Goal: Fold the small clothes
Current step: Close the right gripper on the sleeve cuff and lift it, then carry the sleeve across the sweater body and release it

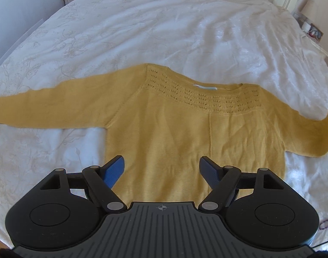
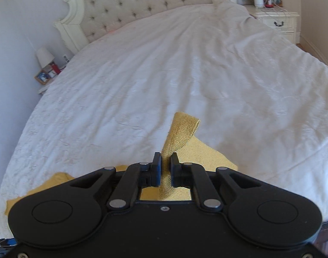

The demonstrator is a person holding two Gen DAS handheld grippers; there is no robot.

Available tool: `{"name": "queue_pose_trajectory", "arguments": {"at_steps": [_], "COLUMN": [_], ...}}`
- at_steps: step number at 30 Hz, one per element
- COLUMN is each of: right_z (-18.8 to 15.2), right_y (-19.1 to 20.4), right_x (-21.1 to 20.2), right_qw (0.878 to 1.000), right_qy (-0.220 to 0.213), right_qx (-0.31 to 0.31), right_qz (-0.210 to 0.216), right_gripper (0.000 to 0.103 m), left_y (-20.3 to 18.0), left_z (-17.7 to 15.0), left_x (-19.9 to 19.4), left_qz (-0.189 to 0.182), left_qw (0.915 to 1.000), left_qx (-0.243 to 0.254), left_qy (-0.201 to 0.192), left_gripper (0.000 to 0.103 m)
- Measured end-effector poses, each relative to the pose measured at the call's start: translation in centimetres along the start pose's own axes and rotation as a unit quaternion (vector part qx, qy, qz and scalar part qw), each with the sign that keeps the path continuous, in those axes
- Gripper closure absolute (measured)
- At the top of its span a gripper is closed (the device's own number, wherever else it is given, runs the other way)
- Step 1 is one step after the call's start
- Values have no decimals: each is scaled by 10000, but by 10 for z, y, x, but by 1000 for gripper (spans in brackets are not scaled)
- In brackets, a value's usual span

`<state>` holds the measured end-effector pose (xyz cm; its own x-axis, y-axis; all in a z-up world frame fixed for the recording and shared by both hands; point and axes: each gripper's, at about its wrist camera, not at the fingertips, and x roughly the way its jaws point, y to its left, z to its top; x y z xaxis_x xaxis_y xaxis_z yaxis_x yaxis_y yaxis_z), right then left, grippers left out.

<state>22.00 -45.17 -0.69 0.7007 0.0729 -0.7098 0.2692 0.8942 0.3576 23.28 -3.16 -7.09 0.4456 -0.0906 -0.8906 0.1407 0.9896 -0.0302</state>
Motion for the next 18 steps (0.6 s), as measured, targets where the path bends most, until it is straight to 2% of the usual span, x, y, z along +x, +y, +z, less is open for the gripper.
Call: {"name": "queue_pose_trajectory", "arguments": {"at_steps": [5,10,14,18], "right_z": [-10,-37,-71,-109], "right_y": [106,198,256,288], "right_x": [41,92,132,161], "right_qw": [9951,9844,9763,9709], "right_qy": [149,483,859,1228], "right_qx": [-306,-571,-771,-965], "right_qz": [931,1594,1830,1816], "right_gripper": [89,89,89,89], "left_y": [49,89,118,138], "left_z": [2,3,2,1], "left_x": [3,9,14,18], "left_qz": [118,264,369,450], "left_qw": [9999,9995,9989,9985], "left_qx": [-69,-155,-229,-237], "left_qy": [28,97,159,220], "left_gripper": [27,27,27,27]}}
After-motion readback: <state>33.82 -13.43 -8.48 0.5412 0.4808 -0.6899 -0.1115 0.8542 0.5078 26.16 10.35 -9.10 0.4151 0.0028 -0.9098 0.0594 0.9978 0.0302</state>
